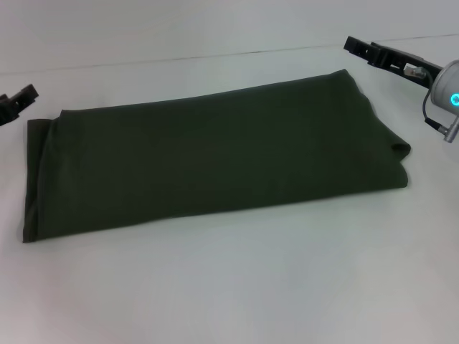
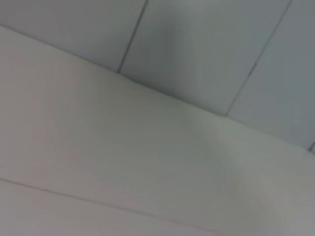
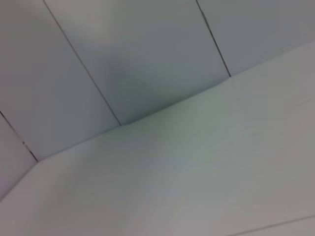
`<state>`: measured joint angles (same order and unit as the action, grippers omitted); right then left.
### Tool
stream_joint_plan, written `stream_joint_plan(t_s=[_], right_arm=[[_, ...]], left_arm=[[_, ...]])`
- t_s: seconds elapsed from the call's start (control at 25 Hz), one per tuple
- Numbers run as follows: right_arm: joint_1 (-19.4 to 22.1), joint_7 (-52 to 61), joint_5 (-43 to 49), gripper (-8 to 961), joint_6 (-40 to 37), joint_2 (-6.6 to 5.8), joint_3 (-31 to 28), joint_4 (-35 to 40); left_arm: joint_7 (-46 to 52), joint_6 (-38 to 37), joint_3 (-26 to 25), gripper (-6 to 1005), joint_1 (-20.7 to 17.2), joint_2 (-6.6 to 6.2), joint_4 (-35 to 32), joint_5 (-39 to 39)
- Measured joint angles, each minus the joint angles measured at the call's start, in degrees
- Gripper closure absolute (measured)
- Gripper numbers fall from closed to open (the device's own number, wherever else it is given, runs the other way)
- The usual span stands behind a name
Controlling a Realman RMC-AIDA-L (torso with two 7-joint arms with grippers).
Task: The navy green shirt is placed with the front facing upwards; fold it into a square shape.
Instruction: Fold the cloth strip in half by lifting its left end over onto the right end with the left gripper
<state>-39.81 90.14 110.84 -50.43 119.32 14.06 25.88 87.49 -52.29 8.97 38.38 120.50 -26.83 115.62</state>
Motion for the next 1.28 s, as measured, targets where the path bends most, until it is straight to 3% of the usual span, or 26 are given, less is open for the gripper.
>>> stream_joint_plan(t_s=[0.28,0.52,0.76,0.96,1.08,1.28], right_arm=[[2.07,-1.81,-2.29,329,-7.62,-0.35,-0.06,0.17],[5.10,0.29,-3.51,153,-17.26,-1.11,-0.01,1.22],[10.35,1.90,-3.12,52,-26.41,-2.37,0.41,2.84],[16.30,4.17,-3.09,54,-32.42,-3.65,1.98,4.88],[19.35,8.85,-2.95,54,-33.50,-4.99,5.72,6.59],[21.77,19.40,-0.02,53,-35.48,-8.39,8.48,7.99]], left_arm=[[1.43,-8.00,0.16,260,-2.98,-0.30,-2.39,-1.46],[4.80,-17.98,0.32,73,-6.14,-0.60,-5.89,-1.43],[5.06,-29.76,1.57,57,-10.73,-0.26,-10.31,-0.51],[5.19,-36.74,2.35,51,-13.70,-0.07,-12.18,0.01],[5.05,-38.37,2.53,50,-14.66,0.39,-12.74,0.05],[4.98,-38.81,5.39,50,-14.83,0.92,-12.68,0.13]])
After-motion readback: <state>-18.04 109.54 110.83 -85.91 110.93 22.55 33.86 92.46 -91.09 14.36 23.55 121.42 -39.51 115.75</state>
